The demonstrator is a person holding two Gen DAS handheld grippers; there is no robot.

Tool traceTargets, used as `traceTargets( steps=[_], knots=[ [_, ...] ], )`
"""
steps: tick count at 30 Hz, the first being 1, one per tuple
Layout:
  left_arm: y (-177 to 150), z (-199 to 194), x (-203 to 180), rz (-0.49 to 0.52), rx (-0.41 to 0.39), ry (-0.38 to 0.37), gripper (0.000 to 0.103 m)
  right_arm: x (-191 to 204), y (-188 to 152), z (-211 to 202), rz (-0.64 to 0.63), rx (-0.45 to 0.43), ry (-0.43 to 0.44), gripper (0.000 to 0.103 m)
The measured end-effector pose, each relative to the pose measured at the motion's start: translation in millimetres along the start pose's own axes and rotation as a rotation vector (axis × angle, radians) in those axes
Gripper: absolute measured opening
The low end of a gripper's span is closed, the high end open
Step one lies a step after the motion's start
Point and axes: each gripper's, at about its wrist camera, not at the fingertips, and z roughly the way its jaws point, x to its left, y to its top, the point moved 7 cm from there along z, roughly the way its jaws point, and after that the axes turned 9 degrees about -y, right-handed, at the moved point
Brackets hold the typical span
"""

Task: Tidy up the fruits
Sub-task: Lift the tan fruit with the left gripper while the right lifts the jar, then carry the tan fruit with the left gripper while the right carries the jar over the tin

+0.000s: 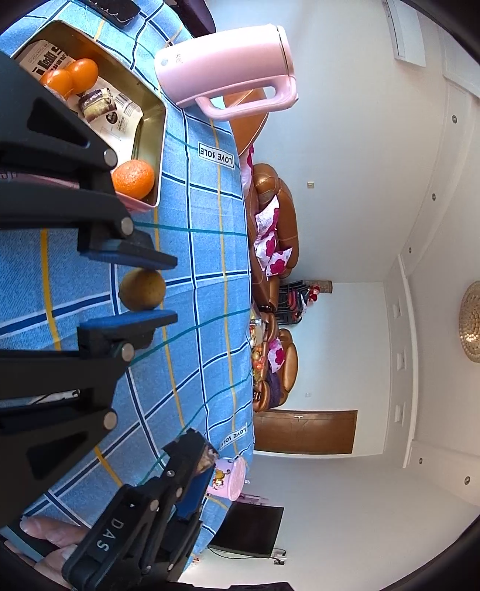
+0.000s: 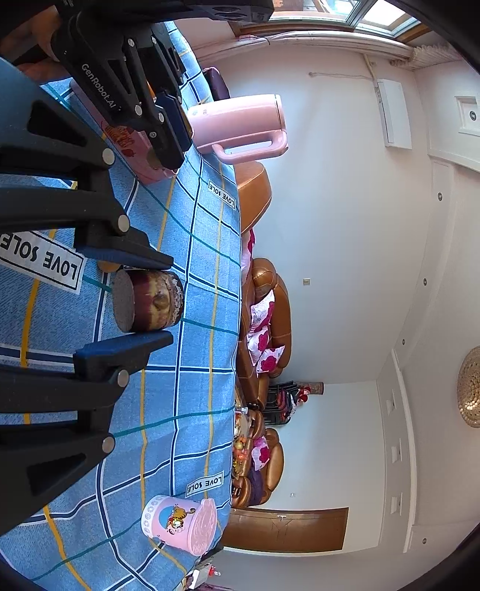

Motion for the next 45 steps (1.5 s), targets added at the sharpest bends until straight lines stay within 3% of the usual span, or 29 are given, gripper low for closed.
traceTargets(
  steps=[15,26,45],
  knots=[
    [0,-4,6,-0.016,0.003,0.004,0.024,11,0,2,-0.021,0.01,0.016,0.036],
    [-3,-10,23,-0.026,0.014,0.022,0.024,43,-1,13,-0.059,0.049,0.054,0.036],
    [-5,-31,92,-0.095,0.038,0.133,0.024,117,15,25,-0.137,0.067,0.173,0.036]
  ],
)
